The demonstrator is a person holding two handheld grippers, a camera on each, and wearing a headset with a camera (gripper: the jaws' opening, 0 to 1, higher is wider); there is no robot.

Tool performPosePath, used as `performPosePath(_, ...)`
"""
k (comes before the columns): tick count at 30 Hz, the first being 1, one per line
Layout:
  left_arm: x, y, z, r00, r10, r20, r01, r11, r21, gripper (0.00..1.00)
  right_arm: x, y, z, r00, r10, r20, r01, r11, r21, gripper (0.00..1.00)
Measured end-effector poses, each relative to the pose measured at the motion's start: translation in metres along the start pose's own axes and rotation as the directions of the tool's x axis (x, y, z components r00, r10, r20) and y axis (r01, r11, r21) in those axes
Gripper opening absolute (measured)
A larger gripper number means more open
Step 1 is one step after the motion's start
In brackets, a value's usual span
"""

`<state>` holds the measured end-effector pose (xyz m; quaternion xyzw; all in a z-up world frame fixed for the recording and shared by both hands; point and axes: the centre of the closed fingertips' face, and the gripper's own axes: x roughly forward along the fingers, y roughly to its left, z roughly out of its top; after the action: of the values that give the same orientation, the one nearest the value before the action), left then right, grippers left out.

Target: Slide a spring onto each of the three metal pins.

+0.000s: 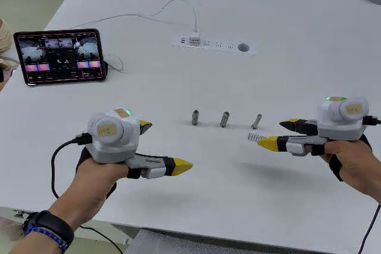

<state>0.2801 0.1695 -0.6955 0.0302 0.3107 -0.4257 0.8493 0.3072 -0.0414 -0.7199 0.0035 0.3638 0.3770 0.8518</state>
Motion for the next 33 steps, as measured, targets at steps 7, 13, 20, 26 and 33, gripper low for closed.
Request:
performPosePath(7,0.006,-0.002,0.001,0.9999,-0.009,-0.006,0.009,1.000,0.009,0.90,-0.006,0.006,-0.009,1.0000,0.002,0.006,-0.002,1.000,0.015,0.69)
performPosePath(13,0.010,-0.003,0.002,0.9999,-0.011,-0.009,0.012,1.000,0.011,0.90,-0.011,0.013,-0.015,0.9999,0.002,0.015,-0.003,1.000,0.025,0.73)
performPosePath(20,0.015,0.000,0.002,0.9998,-0.011,-0.015,0.011,1.000,0.011,0.90,-0.019,0.020,-0.023,0.9999,0.001,0.016,-0.001,1.000,0.031,0.78)
performPosePath(26,0.017,0.000,0.000,0.9997,-0.011,-0.020,0.011,1.000,0.007,0.90,-0.024,0.026,-0.030,1.0000,0.002,0.008,-0.002,1.000,0.025,0.82)
performPosePath(33,0.020,0.000,-0.006,0.9995,-0.004,-0.031,0.003,1.000,-0.007,0.91,-0.026,0.033,-0.041,0.9999,0.012,-0.006,-0.012,1.000,0.027,0.85)
